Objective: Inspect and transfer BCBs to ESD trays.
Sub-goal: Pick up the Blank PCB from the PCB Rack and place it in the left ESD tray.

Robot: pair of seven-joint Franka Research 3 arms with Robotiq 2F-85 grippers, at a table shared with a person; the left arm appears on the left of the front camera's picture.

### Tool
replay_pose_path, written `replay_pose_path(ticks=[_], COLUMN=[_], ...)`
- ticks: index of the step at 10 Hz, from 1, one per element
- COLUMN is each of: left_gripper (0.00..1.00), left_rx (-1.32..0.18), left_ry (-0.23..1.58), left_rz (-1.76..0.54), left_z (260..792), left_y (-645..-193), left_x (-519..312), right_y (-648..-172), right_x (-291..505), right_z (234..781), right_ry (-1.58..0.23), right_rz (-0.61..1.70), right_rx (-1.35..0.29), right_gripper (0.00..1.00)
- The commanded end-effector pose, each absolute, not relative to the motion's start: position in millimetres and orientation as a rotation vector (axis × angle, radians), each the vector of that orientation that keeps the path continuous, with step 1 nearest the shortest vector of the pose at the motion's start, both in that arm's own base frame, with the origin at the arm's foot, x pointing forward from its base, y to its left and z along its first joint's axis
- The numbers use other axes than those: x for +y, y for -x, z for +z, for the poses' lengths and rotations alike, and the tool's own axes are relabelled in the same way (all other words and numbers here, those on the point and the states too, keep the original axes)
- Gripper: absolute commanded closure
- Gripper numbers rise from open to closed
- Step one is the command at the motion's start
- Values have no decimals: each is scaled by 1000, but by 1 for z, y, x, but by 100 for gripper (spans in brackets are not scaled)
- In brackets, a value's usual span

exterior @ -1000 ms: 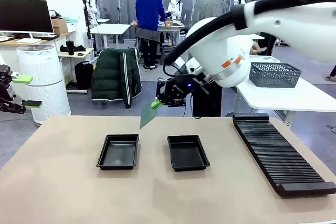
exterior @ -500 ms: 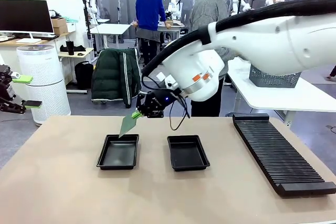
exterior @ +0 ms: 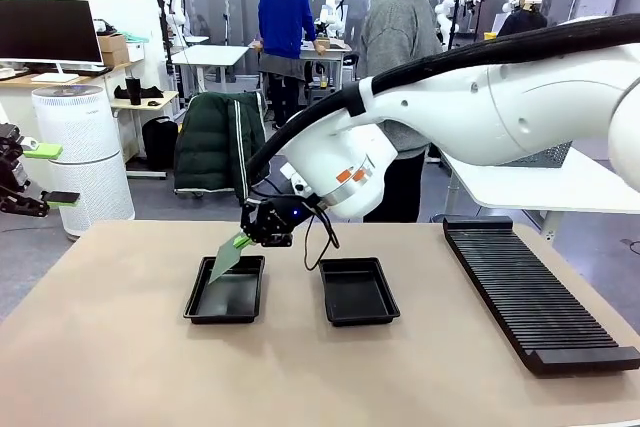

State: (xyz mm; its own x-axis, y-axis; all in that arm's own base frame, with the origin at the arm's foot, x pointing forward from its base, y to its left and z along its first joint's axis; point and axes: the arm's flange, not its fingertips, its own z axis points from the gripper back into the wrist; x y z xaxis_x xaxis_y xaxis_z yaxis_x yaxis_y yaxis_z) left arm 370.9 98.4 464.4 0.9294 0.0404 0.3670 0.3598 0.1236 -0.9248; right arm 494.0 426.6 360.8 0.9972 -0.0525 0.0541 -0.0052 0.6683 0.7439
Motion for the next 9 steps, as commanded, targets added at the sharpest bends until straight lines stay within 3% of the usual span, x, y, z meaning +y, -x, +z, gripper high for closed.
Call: replay_pose_path(ticks=[1, 9], left_gripper=[0, 0], left_rx=[-340, -340], left_ry=[1445, 1445], left_rz=[-241, -241], left_z=[465, 465], left_y=[-369, -369], left_x=[98, 98], right_y=[-500, -497], right_x=[439, 456], right_z=[344, 309], right_ry=[-843, -806], right_rz=[-31, 31], right_rx=[-80, -45], right_gripper=[98, 98])
